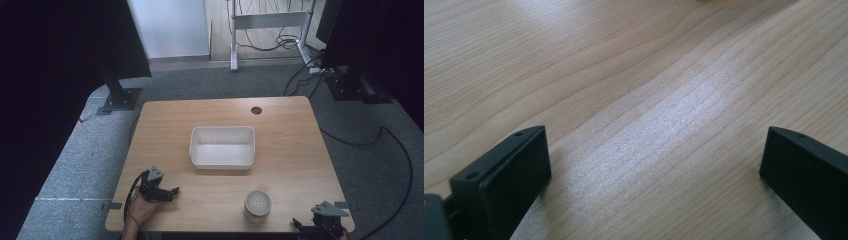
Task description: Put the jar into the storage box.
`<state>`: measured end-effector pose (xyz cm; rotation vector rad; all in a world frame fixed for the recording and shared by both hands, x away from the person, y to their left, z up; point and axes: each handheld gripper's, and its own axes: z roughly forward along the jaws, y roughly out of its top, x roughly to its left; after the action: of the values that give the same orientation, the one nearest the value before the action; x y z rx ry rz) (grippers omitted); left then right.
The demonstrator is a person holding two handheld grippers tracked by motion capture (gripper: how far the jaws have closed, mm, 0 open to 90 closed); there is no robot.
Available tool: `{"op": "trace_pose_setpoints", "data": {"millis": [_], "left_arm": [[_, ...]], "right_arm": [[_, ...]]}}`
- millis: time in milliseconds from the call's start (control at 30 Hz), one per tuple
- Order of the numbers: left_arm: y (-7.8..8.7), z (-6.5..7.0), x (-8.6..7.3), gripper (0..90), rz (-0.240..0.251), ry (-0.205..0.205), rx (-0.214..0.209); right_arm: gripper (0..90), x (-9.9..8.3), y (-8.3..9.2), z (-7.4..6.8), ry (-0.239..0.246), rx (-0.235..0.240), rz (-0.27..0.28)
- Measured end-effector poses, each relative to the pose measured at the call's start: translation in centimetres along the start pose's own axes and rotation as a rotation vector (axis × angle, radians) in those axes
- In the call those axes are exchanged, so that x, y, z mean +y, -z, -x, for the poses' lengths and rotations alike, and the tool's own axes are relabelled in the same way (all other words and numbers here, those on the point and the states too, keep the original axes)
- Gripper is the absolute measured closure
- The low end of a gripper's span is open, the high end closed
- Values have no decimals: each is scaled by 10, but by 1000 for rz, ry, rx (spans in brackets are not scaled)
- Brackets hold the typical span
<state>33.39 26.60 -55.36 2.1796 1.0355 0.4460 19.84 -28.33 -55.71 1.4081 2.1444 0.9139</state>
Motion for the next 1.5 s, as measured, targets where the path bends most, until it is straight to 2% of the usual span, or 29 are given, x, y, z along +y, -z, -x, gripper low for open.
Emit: {"op": "trace_pose_setpoints", "data": {"millis": [33, 133, 967, 1233, 1500], "left_arm": [[0, 0, 0, 0, 2, 3, 0], [0, 0, 0, 0, 4, 6, 2], [0, 0, 0, 0, 3, 15, 11], [0, -1, 0, 0, 4, 20, 15], [0, -1, 0, 1, 4, 23, 17]], "right_arm": [[31, 0, 0, 0, 12, -13, -4], [23, -1, -1, 1, 11, -6, -23], [25, -2, 0, -1, 23, 3, -25], [15, -2, 3, -8, 39, 19, -17], [0, 0, 4, -17, 39, 64, 7]]}}
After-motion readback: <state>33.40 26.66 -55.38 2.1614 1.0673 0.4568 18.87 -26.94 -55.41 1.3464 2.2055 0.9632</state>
